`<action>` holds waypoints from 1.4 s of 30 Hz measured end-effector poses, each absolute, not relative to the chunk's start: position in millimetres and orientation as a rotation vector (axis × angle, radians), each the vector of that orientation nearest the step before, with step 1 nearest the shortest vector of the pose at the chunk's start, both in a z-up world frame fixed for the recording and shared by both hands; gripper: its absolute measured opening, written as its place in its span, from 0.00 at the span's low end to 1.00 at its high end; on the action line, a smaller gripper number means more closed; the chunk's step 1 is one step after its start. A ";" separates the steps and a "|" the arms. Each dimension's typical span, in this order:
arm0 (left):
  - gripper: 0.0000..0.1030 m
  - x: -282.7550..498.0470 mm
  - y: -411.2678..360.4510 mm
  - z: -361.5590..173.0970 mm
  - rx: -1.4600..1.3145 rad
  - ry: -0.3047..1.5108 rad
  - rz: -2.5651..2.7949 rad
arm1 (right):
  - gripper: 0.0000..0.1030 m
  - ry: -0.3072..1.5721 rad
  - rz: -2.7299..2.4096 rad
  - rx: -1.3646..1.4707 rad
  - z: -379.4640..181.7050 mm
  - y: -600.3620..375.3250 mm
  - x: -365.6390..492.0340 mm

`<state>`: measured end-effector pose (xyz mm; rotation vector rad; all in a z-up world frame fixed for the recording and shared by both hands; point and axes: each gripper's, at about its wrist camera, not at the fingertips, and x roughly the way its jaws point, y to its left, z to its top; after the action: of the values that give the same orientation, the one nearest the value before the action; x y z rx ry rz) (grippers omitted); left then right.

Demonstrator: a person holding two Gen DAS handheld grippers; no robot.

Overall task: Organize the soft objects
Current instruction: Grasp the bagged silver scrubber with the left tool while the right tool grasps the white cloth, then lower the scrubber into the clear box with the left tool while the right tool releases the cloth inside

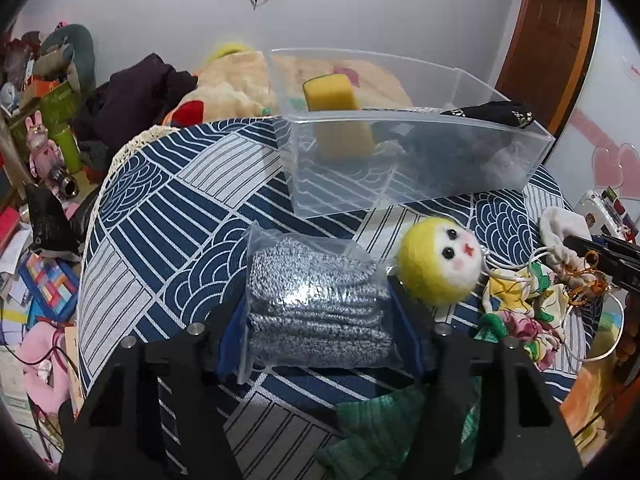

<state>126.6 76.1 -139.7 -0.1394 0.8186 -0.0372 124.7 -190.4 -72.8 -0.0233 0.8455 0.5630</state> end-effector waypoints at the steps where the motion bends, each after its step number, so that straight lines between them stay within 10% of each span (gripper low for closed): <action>1: 0.58 125.1 73.9 -138.4 -0.136 0.816 -0.038 | 0.19 0.843 0.562 -0.018 -72.8 -191.1 124.7; 42: 0.56 194.7 49.3 -38.2 -0.099 0.637 -0.129 | 0.14 0.463 0.556 -0.043 42.2 -121.7 177.8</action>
<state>194.7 49.3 -38.2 -0.0989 0.6368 -0.1291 177.8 -121.7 42.2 -0.0430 0.4632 0.5562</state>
